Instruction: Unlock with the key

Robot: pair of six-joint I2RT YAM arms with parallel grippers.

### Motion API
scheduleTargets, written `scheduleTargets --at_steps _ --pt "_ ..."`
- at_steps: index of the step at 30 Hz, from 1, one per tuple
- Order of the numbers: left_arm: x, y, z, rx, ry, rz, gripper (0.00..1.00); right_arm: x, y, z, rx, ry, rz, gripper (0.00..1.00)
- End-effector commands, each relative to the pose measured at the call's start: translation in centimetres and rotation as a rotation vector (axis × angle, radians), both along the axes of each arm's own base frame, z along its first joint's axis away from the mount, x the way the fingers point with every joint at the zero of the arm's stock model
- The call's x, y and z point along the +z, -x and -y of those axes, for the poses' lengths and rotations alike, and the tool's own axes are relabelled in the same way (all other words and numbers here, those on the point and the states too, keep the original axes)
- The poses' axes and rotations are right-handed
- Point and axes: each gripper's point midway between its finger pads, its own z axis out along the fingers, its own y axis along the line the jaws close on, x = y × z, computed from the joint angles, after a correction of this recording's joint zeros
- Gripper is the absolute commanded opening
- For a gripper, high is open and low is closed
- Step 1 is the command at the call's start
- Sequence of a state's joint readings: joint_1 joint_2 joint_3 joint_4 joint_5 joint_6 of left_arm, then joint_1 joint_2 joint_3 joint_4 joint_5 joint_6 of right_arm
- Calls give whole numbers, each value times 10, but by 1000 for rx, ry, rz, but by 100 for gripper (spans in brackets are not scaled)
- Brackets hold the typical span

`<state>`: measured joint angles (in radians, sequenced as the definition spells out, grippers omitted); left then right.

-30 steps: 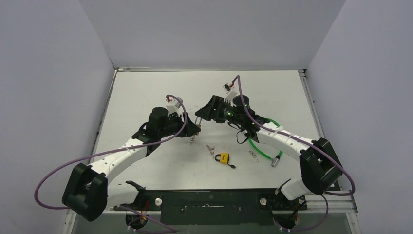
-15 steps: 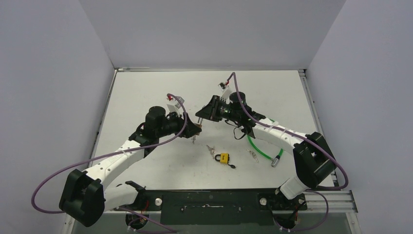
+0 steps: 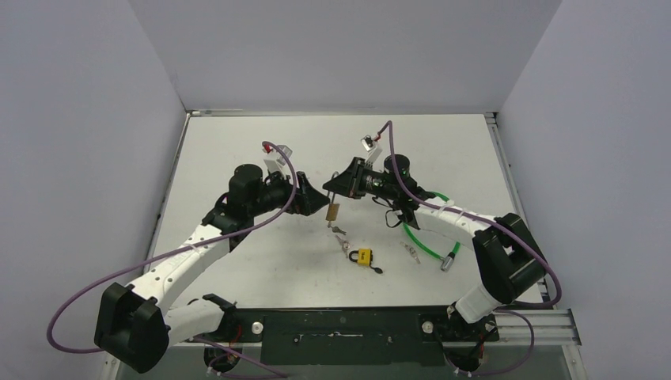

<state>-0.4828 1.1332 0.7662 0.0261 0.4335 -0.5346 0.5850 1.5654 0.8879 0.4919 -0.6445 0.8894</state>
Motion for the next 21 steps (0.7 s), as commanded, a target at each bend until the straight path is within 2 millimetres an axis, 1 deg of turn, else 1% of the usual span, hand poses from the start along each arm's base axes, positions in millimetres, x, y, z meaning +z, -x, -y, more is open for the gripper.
scheduleTargets --at_steps 1,5,9,13,16,18,21 --pt "34 -13 -4 57 51 94 97 47 -1 -6 46 -120 173 0" --pt "30 -14 -1 60 69 66 97 45 1 -7 60 -122 173 0" --pt "21 -16 -3 94 74 24 97 35 -1 -11 73 -116 155 0" --pt "11 -24 -13 187 59 -20 97 6 -14 -19 54 -22 70 0" --pt "2 -30 -25 269 15 -43 97 -11 -20 -24 39 16 15 0" --pt "-9 -30 -34 315 -27 -88 97 -22 -26 -26 25 45 -17 0" --pt "-16 -31 -36 334 -37 -120 97 -39 -33 -30 9 78 -70 0"
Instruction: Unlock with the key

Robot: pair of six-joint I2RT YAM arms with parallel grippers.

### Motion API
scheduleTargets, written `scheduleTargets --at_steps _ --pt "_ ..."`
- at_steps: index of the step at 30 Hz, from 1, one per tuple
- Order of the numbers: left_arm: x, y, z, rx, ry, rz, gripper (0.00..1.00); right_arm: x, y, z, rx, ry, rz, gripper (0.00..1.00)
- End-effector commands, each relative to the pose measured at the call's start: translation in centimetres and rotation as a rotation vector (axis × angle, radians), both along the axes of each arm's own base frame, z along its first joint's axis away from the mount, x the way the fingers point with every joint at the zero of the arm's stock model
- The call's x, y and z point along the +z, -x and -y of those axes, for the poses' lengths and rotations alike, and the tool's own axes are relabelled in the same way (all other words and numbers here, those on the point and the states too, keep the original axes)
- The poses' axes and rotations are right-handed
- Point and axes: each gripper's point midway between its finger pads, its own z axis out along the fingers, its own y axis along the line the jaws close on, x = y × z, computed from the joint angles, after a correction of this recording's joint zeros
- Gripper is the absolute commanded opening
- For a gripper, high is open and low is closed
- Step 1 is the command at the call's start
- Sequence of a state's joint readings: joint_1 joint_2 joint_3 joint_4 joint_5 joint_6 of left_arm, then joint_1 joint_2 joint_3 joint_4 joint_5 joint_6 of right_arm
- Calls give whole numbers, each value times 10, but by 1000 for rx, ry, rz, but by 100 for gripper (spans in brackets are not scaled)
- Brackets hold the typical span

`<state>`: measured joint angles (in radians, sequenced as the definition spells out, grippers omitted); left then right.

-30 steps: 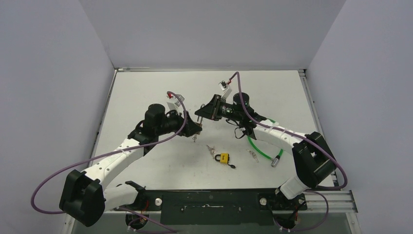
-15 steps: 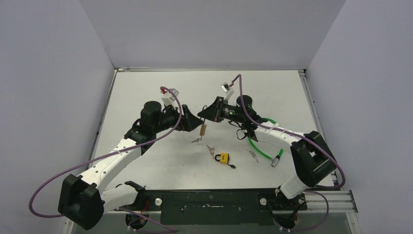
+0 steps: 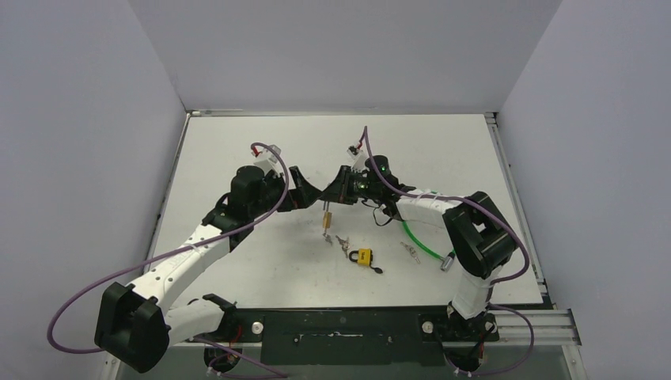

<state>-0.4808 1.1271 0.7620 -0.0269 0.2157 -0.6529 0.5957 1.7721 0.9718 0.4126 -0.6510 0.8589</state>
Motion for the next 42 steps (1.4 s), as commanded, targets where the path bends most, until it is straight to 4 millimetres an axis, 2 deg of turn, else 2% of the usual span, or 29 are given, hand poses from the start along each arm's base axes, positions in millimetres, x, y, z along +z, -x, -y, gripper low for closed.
scheduleTargets --at_steps 1,7,12,19,24,30,32,39,42 --pt "-4 -8 -12 88 -19 -41 97 27 -22 -16 -17 -37 54 0" --pt "-11 -8 -10 84 -8 -74 97 1 -33 -29 -18 -25 -41 0" --pt "-11 -8 -10 86 -1 -78 97 -14 -44 -38 -12 -21 -74 0" --pt "-12 -9 -14 97 -1 -83 97 -25 -58 -55 5 -36 -95 0" --pt "-21 -10 -18 119 -16 -105 97 -30 -66 -61 15 -44 -93 0" --pt "-29 -11 -20 131 -24 -130 97 -43 -69 -70 76 -74 -76 0" --pt "-28 -11 -21 136 -25 -131 97 -40 -69 -74 116 -117 -54 0" --pt "-31 -13 -24 146 -28 -139 97 -51 -72 -71 183 -135 -44 0" --pt "-32 -14 -23 146 -28 -144 97 -59 -74 -66 192 -107 -52 4"
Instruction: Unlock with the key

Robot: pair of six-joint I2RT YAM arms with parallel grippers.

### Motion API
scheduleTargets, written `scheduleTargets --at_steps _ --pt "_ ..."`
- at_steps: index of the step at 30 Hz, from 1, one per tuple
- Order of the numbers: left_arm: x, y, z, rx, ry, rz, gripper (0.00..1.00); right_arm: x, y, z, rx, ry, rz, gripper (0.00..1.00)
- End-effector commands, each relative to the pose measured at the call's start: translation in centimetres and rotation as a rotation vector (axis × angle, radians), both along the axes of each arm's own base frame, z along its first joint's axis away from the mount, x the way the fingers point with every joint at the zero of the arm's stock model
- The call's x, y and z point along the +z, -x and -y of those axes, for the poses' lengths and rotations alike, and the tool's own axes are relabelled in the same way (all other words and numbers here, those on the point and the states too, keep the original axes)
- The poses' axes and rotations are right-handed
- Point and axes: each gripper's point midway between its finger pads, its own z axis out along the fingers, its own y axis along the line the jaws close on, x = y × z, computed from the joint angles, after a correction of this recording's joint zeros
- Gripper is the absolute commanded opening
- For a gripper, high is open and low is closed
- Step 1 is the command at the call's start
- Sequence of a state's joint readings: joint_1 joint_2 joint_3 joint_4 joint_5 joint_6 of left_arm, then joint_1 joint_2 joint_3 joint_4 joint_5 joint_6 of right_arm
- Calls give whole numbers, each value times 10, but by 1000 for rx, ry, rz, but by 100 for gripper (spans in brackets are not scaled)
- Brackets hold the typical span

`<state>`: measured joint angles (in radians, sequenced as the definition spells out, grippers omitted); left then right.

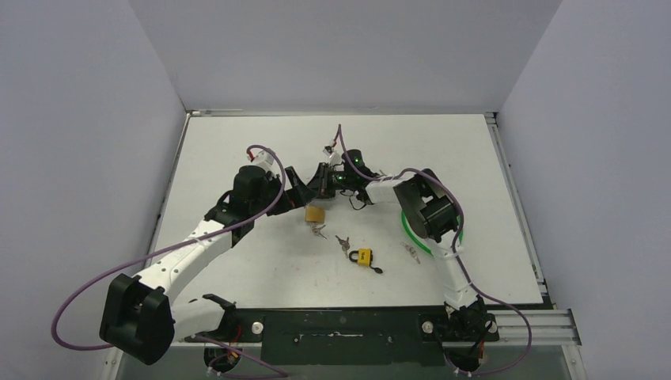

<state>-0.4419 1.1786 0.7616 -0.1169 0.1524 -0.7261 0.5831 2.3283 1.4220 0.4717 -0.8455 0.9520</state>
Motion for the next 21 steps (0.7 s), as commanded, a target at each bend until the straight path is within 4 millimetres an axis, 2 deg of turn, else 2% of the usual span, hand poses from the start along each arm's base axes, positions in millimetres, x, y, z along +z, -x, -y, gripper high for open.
scheduleTargets --at_steps 1,3,7,10,15,21 --pt "3 -7 -2 17 7 10 97 20 -14 -1 47 -40 106 6" --pt "2 -7 -1 16 7 7 97 13 -17 4 54 -12 97 10" --pt "-1 -7 -2 16 5 0 97 4 -17 12 62 38 69 27" --pt "-2 -8 -2 17 3 -3 97 12 -17 14 68 54 77 39" --pt "-2 -8 -3 21 8 -5 97 17 -24 22 57 152 119 50" --pt "1 -8 -10 51 -8 8 97 4 -38 55 -32 412 177 62"
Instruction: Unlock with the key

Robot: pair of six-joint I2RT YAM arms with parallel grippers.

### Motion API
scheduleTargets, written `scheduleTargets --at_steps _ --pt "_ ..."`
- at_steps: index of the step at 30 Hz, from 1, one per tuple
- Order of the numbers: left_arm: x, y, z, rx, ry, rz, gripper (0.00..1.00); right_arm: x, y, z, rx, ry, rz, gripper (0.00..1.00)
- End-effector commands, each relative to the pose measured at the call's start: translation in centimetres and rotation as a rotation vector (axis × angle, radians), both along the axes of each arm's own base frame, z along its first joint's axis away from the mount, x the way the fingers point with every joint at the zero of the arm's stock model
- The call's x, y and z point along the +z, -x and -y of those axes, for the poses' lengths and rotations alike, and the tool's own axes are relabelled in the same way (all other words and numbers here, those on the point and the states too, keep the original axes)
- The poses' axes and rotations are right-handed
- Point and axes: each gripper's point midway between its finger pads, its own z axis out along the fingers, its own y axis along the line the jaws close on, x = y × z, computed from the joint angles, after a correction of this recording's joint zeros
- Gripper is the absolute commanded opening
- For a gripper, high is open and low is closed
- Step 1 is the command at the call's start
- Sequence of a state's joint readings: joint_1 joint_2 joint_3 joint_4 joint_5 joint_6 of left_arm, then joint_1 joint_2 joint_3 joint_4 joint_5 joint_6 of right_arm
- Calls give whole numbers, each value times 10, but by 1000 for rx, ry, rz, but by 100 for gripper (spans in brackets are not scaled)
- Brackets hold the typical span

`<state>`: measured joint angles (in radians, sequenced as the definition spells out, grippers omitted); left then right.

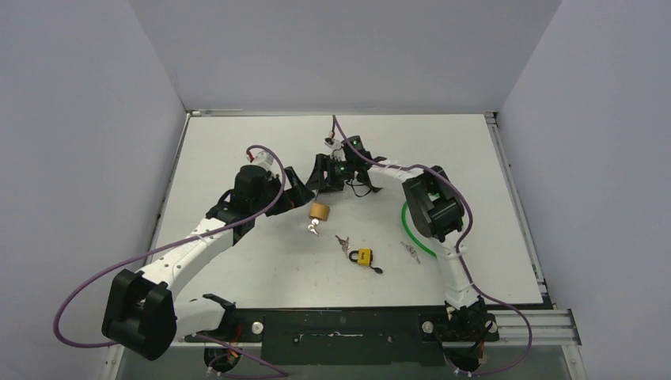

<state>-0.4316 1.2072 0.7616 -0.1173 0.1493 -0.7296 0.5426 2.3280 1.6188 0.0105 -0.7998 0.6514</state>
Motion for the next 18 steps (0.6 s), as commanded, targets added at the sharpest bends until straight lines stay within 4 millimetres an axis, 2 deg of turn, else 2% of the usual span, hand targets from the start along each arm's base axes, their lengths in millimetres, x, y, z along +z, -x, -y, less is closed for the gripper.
scheduleTargets --at_steps 1,5,7,10,13,18 --pt "12 -4 -8 41 -1 39 97 12 -17 35 -82 236 143 64" --pt "12 -3 -15 61 -29 37 97 21 -20 58 -150 341 229 68" --pt "15 -3 -18 68 -44 41 97 28 -11 64 -163 374 268 68" --pt "20 -3 -22 74 -62 55 97 25 14 65 -145 407 259 63" --pt "26 -3 -25 80 -71 73 97 15 49 56 -102 364 172 57" --pt "26 -3 -25 81 -74 77 97 3 83 48 -139 348 77 56"
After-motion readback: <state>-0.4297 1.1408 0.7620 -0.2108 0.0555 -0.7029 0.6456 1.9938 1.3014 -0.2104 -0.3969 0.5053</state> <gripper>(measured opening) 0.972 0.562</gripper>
